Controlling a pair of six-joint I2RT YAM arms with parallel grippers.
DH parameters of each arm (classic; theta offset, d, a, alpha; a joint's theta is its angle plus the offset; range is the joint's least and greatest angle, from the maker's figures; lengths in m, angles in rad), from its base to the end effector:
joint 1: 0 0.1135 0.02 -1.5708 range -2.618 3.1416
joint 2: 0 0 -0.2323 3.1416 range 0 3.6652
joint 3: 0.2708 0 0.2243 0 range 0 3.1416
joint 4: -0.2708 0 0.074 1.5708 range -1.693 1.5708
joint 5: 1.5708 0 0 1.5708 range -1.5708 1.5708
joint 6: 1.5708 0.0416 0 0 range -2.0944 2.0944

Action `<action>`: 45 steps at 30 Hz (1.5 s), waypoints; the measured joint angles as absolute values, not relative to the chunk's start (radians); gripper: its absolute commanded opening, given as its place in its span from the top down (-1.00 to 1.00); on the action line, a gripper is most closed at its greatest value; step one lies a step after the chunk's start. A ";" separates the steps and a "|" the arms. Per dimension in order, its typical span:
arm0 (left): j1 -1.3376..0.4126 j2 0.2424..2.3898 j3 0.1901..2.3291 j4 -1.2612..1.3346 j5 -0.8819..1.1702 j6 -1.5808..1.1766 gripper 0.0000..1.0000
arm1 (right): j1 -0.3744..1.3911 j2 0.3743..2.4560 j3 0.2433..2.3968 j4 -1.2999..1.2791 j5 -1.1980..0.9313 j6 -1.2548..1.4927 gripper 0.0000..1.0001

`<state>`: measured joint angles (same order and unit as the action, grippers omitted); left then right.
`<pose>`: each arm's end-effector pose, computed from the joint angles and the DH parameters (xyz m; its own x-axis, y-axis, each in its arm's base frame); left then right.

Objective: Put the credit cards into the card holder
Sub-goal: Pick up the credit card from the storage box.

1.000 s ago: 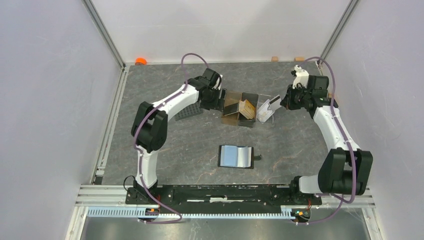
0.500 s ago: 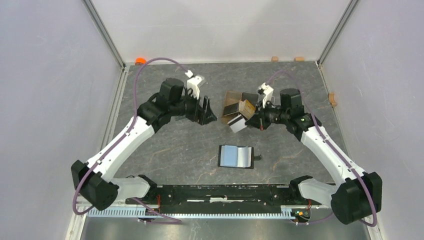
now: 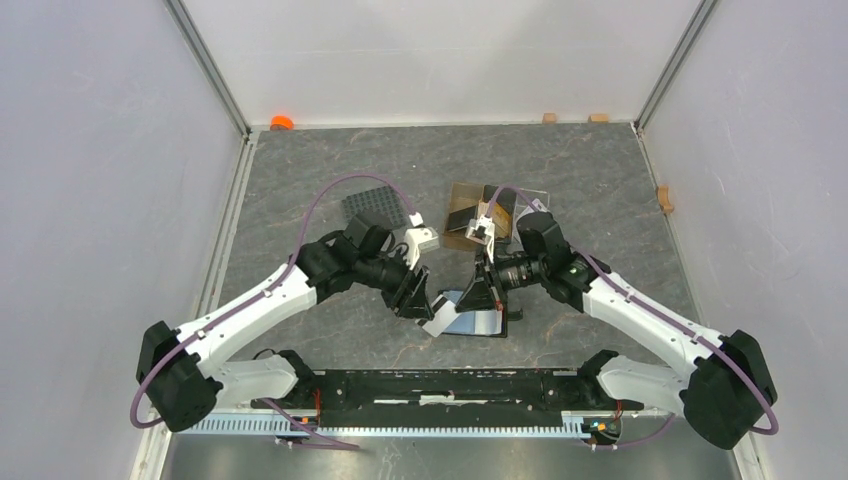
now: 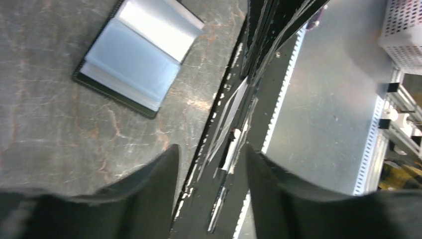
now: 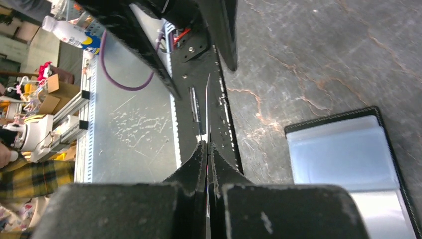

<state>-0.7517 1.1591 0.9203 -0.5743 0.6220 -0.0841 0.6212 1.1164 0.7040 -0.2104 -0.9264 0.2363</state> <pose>0.1480 -0.1716 0.2553 -0.6000 0.4674 -0.6493 0.8000 0.3608 -0.4795 0.1599 0.1554 0.2328 -0.6666 -0.3042 -0.6805 -0.7422 0.1870 0.6435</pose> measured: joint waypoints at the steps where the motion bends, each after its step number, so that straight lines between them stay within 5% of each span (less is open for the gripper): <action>1: -0.764 1.158 0.919 -0.574 0.632 -0.081 0.12 | 0.631 1.116 0.704 -0.201 -0.934 0.241 1.00; 4: -0.794 1.163 0.915 -0.577 0.657 -0.073 0.40 | 0.646 1.116 0.704 -0.180 -0.951 0.252 1.00; 7: -0.814 1.170 0.911 -0.579 0.687 -0.071 0.95 | 0.646 1.116 0.704 -0.178 -0.960 0.254 1.00; 11: -0.818 1.163 0.889 -0.565 0.715 -0.078 0.95 | 0.648 1.116 0.705 -0.182 -0.968 0.253 0.86; 15: -0.820 1.086 0.821 -0.489 0.717 -0.144 0.96 | 0.648 1.109 0.705 -0.179 -0.957 0.271 -0.23; 17: -0.820 1.010 0.760 -0.426 0.709 -0.208 0.96 | 0.646 1.085 0.704 -0.173 -0.932 0.282 -0.49; 19: -0.820 0.936 0.707 -0.357 0.697 -0.279 0.96 | 0.646 1.053 0.702 -0.162 -0.907 0.309 -0.53; 24: -0.821 0.780 0.570 -0.125 0.619 -0.478 0.95 | 0.646 0.928 0.609 -0.013 -0.845 0.427 -0.19; 30: -0.826 0.756 0.483 0.112 0.537 -0.657 0.96 | 0.682 0.865 0.459 0.188 -0.765 0.590 -0.11; 33: -0.839 0.783 0.449 0.197 0.525 -0.715 0.96 | 0.706 0.859 0.399 0.311 -0.750 0.668 0.19; 37: -0.855 0.817 0.443 0.248 0.525 -0.753 0.92 | 0.720 0.876 0.372 0.434 -0.736 0.743 0.99; 41: -0.854 0.845 0.443 0.253 0.504 -0.758 -0.08 | 0.722 0.888 0.368 0.449 -0.705 0.772 1.00; 45: -0.860 0.871 0.448 0.160 0.439 -0.752 -0.45 | 0.710 0.921 0.368 0.326 -0.627 0.735 1.00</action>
